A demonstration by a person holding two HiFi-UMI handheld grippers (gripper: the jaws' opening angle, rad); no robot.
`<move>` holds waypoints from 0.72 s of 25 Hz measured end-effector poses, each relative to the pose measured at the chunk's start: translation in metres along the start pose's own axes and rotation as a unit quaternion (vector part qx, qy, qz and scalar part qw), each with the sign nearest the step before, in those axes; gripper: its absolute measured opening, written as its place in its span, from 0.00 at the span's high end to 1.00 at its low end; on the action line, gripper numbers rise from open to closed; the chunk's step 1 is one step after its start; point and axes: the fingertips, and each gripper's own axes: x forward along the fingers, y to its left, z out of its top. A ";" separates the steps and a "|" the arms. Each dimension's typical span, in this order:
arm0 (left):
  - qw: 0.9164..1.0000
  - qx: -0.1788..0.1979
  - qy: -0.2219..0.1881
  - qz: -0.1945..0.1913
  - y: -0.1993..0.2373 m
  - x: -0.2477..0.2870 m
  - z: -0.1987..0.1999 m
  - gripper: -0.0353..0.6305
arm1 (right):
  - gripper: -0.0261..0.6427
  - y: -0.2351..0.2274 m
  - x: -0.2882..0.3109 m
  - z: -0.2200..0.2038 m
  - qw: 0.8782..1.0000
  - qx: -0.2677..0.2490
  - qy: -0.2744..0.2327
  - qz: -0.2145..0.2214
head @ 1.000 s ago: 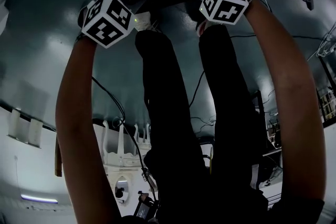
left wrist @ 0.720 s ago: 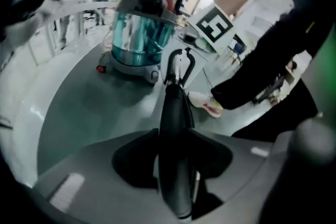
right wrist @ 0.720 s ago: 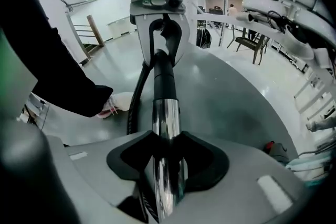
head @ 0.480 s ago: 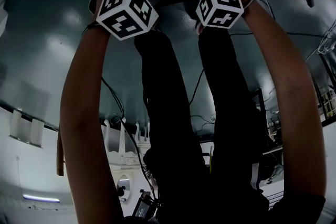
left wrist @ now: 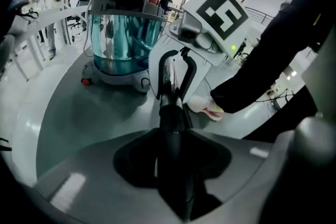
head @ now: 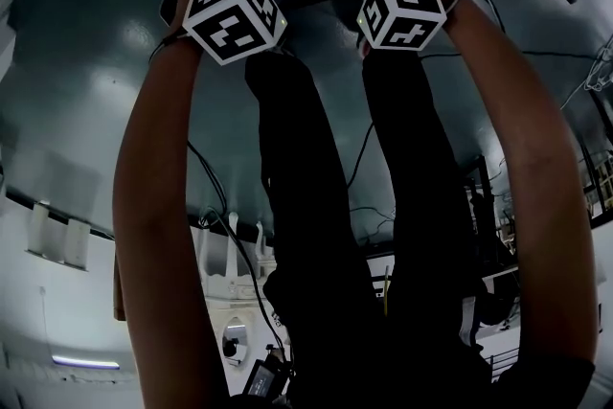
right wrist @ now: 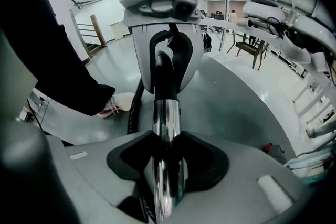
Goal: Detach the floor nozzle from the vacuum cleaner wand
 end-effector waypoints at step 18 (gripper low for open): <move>0.996 -0.074 -0.015 -0.043 -0.018 -0.010 -0.009 0.73 | 0.71 0.015 -0.010 0.010 1.000 -0.002 -0.025 0.012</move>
